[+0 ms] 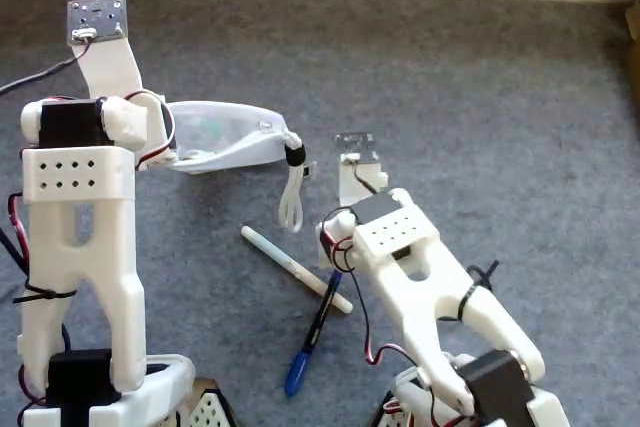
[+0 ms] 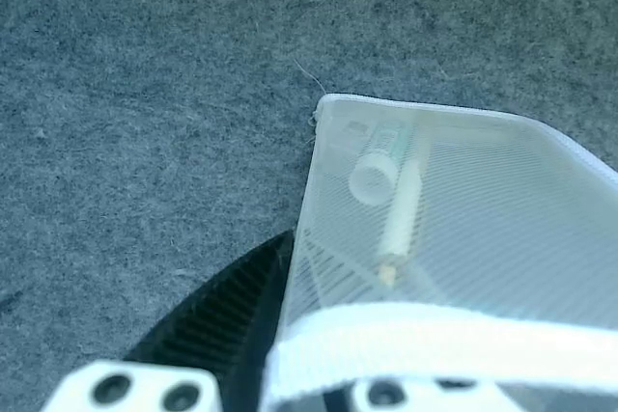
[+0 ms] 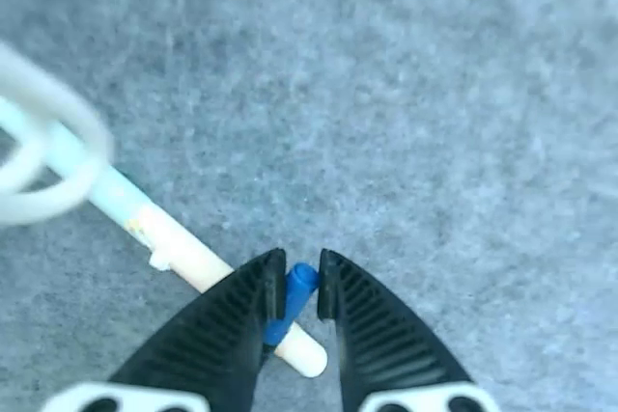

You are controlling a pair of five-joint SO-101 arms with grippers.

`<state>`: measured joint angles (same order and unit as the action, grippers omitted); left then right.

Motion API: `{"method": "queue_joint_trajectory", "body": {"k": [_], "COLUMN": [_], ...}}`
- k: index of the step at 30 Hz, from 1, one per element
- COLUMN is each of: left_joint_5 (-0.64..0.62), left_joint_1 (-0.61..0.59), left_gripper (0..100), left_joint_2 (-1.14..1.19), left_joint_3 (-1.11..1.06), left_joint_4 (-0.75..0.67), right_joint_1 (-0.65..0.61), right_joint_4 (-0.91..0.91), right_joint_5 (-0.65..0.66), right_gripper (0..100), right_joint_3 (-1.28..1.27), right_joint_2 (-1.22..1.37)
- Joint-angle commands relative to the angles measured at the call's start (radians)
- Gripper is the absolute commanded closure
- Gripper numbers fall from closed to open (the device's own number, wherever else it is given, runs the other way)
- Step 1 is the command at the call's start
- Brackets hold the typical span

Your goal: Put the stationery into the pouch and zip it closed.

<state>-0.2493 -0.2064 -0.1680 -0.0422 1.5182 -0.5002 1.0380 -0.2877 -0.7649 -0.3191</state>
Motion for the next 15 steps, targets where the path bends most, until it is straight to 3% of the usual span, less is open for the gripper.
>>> {"method": "queue_joint_trajectory", "body": {"k": [1,8,15], "left_joint_5": [0.008,0.008,0.008], "left_joint_1": [-0.018,-0.018,-0.018], "left_gripper": [99,99,99], "left_joint_2": [0.013,0.013,0.013], "left_joint_3": [-0.024,-0.025,-0.025], "left_joint_4": [-0.021,-0.021,-0.021], "right_joint_1": [0.041,0.041,0.027], "right_joint_4": [-0.007,0.024,0.070], "right_joint_5": [0.020,0.021,0.114], "right_gripper": [95.8,95.8,95.8], "right_joint_3": [0.073,0.081,0.082], "right_joint_2": [-0.134,-0.340,-0.552]}}
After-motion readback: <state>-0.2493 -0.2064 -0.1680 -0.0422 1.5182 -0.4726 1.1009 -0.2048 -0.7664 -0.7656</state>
